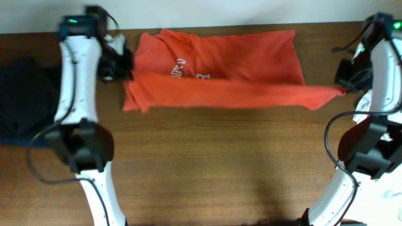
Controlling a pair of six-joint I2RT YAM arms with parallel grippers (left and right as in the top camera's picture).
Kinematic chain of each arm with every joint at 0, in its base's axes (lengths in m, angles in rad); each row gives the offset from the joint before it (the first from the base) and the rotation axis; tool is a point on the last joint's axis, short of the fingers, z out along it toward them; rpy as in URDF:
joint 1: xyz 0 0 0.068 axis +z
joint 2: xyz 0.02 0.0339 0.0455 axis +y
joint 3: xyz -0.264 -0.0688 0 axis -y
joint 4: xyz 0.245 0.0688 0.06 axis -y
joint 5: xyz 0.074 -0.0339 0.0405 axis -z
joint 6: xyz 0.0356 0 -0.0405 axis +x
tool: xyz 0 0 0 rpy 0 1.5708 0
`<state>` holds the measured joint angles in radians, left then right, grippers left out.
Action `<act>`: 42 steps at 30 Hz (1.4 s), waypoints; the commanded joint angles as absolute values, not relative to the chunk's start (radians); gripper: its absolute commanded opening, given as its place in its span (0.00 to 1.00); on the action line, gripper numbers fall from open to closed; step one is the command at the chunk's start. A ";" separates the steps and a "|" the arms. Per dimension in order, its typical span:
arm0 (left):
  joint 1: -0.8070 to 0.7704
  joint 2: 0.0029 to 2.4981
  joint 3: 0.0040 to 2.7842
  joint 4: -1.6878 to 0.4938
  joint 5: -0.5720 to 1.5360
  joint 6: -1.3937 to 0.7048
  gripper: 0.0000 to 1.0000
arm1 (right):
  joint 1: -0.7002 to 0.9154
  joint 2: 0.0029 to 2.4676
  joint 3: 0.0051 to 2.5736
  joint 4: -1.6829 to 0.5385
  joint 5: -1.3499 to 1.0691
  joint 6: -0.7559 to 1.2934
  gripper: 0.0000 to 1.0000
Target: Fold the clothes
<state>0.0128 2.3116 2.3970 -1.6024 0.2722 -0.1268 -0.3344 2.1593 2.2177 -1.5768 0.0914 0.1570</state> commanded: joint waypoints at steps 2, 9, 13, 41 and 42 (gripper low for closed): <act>0.101 2.143 2.667 -1.665 0.265 -0.099 0.00 | -0.342 2.138 2.525 -1.699 0.092 0.132 0.04; 0.268 1.887 2.730 -1.632 0.265 -0.098 0.00 | -0.343 1.886 2.558 -1.699 0.034 0.059 0.04; 0.296 1.781 2.730 -1.530 0.265 -0.099 0.00 | -0.342 1.752 2.559 -1.613 0.037 0.054 0.04; 0.205 2.134 2.481 -1.652 0.389 0.028 0.00 | -0.314 2.016 2.357 -1.546 0.117 0.135 0.04; 0.205 2.134 2.376 -1.664 0.389 0.043 0.00 | -0.314 2.016 2.268 -1.562 0.117 0.135 0.04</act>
